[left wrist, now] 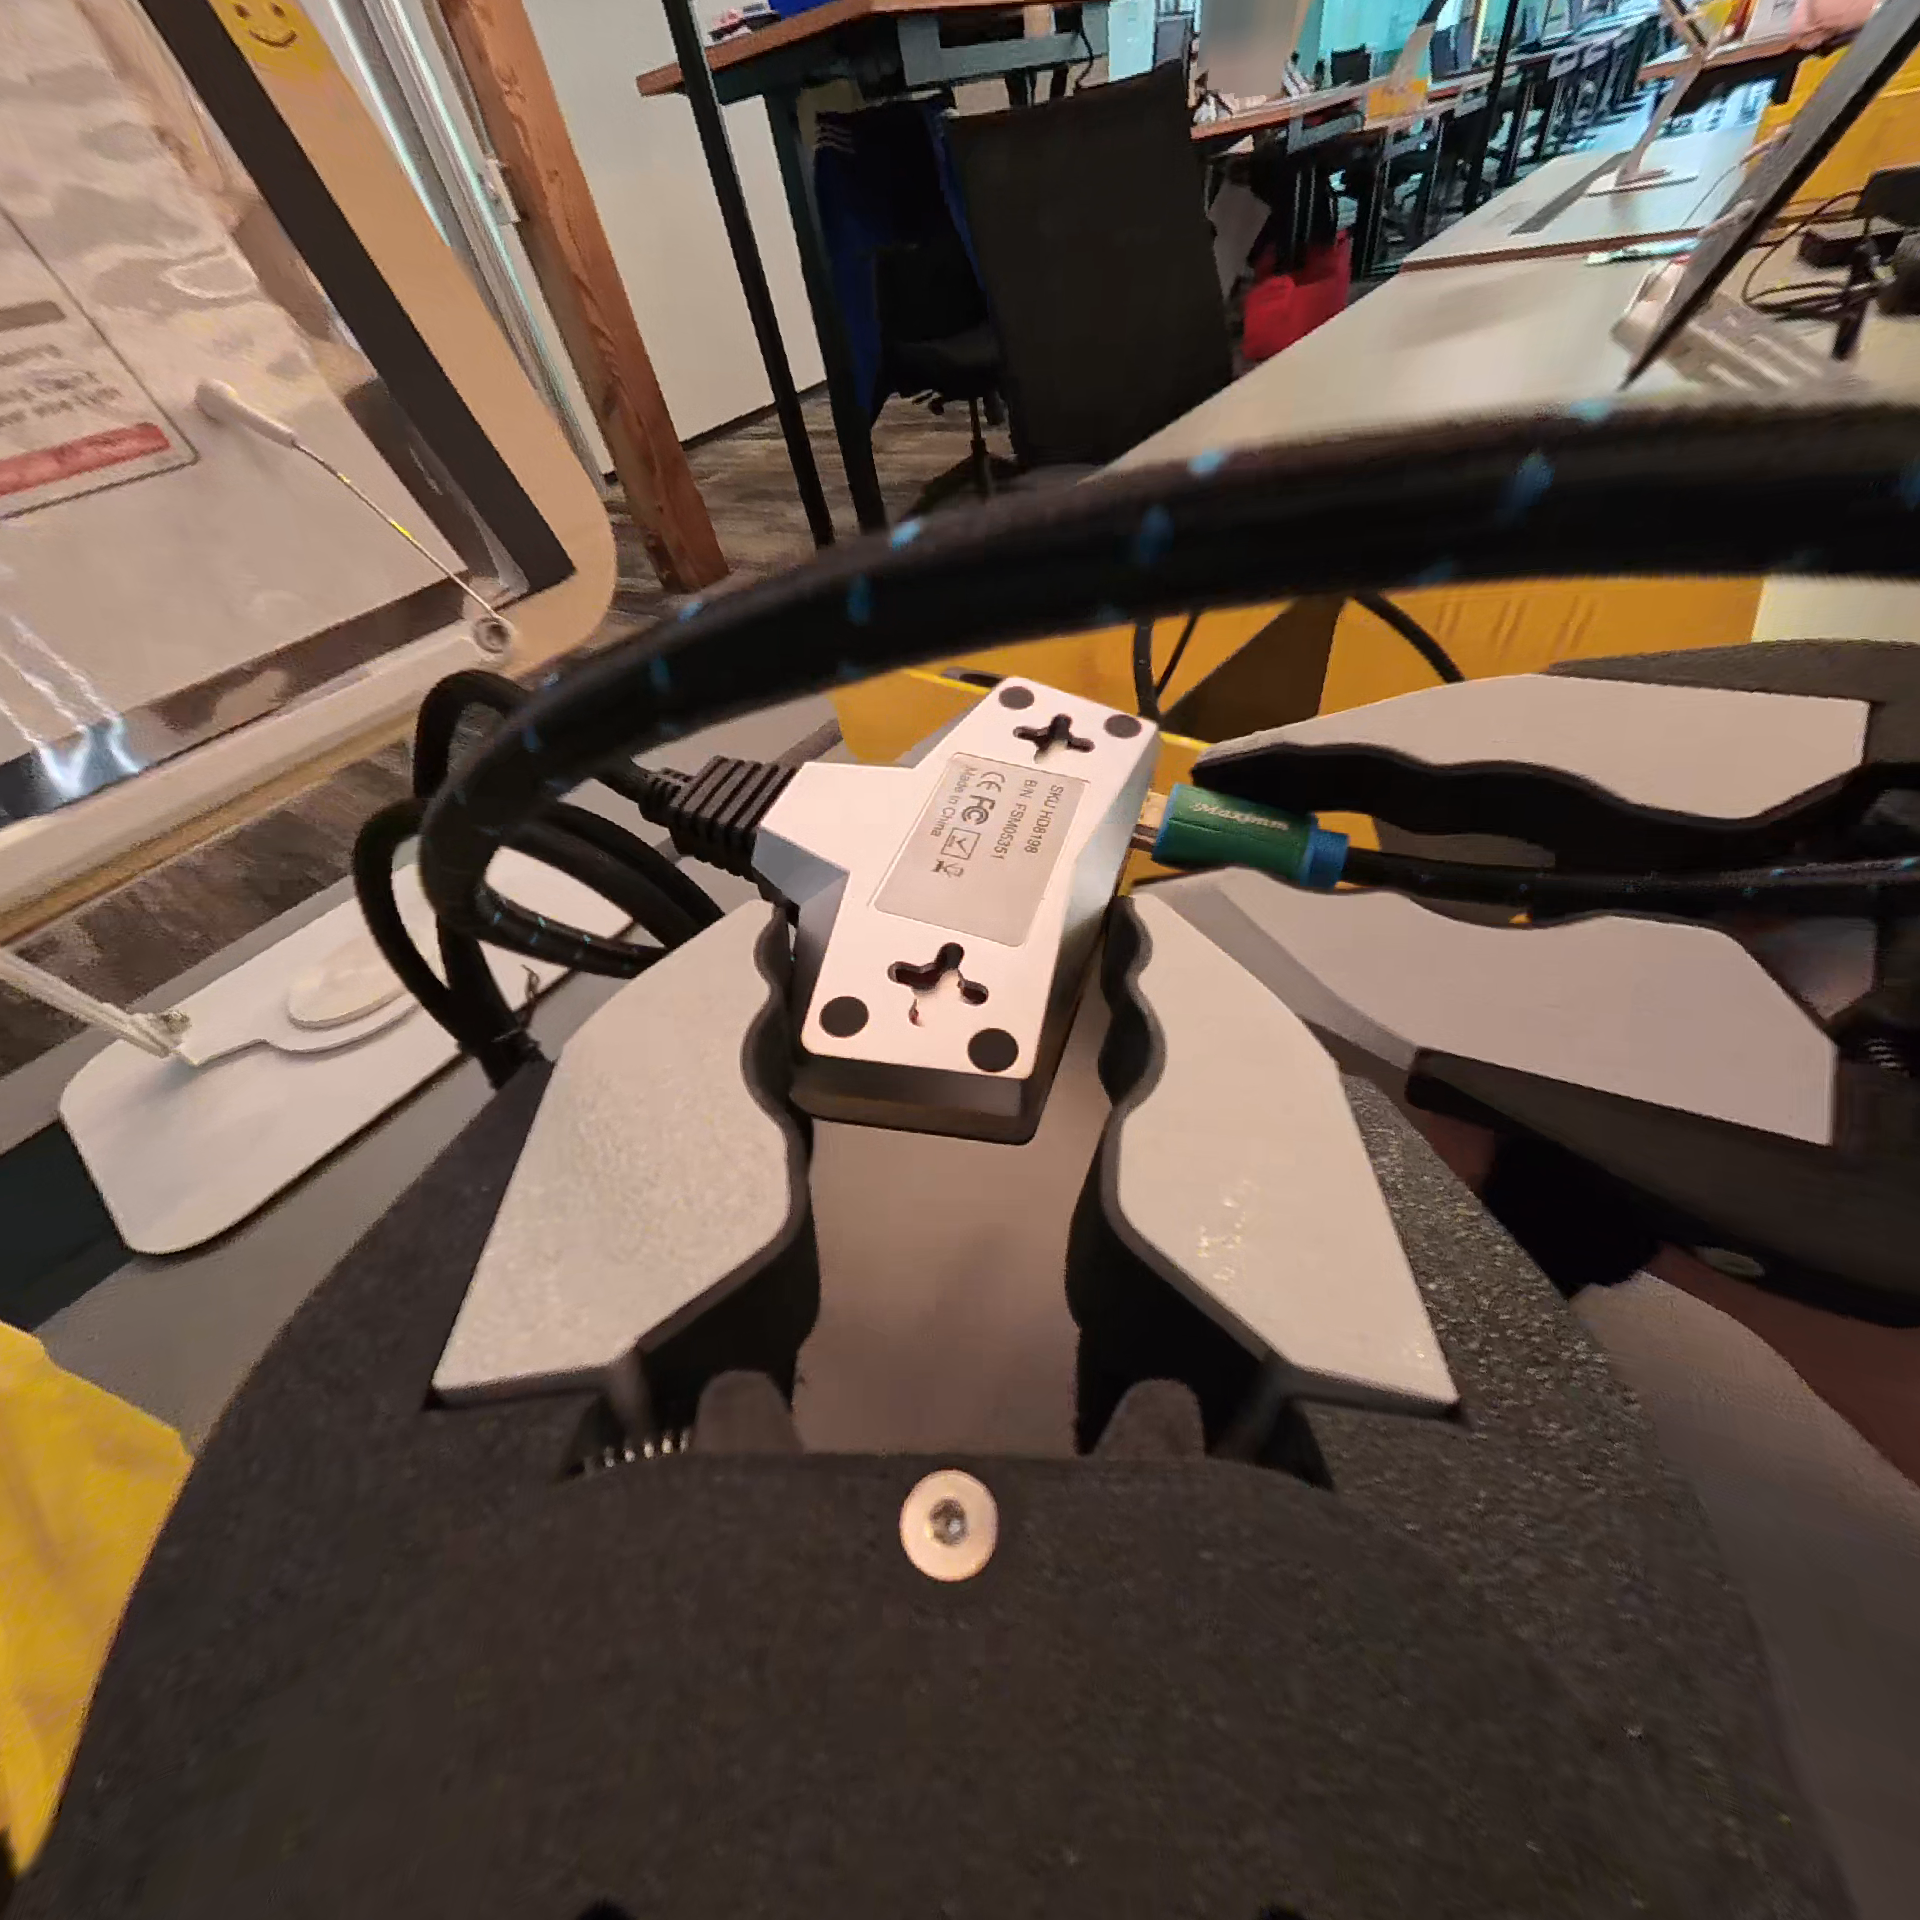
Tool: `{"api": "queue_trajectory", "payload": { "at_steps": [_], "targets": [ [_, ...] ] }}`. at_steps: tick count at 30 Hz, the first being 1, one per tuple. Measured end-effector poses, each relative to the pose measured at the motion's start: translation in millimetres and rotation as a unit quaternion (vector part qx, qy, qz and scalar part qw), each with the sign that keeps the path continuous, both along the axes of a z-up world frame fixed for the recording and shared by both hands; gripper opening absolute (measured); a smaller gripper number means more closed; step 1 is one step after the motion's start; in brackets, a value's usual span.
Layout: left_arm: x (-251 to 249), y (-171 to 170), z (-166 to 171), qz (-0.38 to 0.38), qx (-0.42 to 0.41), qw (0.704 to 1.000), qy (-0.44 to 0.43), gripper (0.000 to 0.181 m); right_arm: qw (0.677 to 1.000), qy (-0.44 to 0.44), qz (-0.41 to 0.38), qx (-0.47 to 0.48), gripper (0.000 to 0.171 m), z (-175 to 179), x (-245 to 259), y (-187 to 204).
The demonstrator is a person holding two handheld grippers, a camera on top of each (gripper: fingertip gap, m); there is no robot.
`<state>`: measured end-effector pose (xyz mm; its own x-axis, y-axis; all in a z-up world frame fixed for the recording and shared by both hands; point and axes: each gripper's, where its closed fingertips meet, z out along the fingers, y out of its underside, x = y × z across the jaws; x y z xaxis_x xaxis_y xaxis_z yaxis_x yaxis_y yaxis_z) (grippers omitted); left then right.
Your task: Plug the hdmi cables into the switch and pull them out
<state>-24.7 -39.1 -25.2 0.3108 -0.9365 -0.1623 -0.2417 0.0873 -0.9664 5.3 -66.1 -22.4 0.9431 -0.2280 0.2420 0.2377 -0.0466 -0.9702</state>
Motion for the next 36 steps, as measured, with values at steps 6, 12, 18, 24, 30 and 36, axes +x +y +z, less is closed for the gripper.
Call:
{"api": "queue_trajectory", "payload": {
  "at_steps": [6, 12, 18, 24, 30, 36],
  "targets": [
    [1.1, 0.0, -8.9, -0.021, -0.012, 1.0, 0.0, 0.057, 1.0, 0.006, -0.005, -0.004, 0.023, -8.4, 1.3, 0.4],
    [1.6, 6.3, -17.1, -0.014, -0.026, 1.0, -0.005, 0.057, 1.0, 0.019, 0.0, -0.016, 0.023, -16.6, 1.3, 6.6],
    [7.5, 9.8, -26.4, -0.007, -0.044, 0.999, -0.005, 0.058, 0.999, 0.035, -0.021, -0.015, 0.023, -24.9, 7.3, 8.6],
    [9.7, 11.0, -29.7, -0.026, -0.061, 0.998, 0.006, 0.058, 0.999, 0.026, -0.03, -0.026, 0.023, -27.9, 7.7, 9.2],
    [-1.3, 45.1, -27.2, 0.04, -0.078, 0.996, -0.008, 0.056, 0.999, -0.02, 0.017, -0.038, 0.023, -28.3, -11.4, 0.2],
    [12.3, 13.6, -20.8, -0.008, -0.062, 0.997, 0.033, 0.056, 0.999, 0.032, 0.016, -0.011, 0.023, -8.7, -11.0, -4.9]
  ]
}}
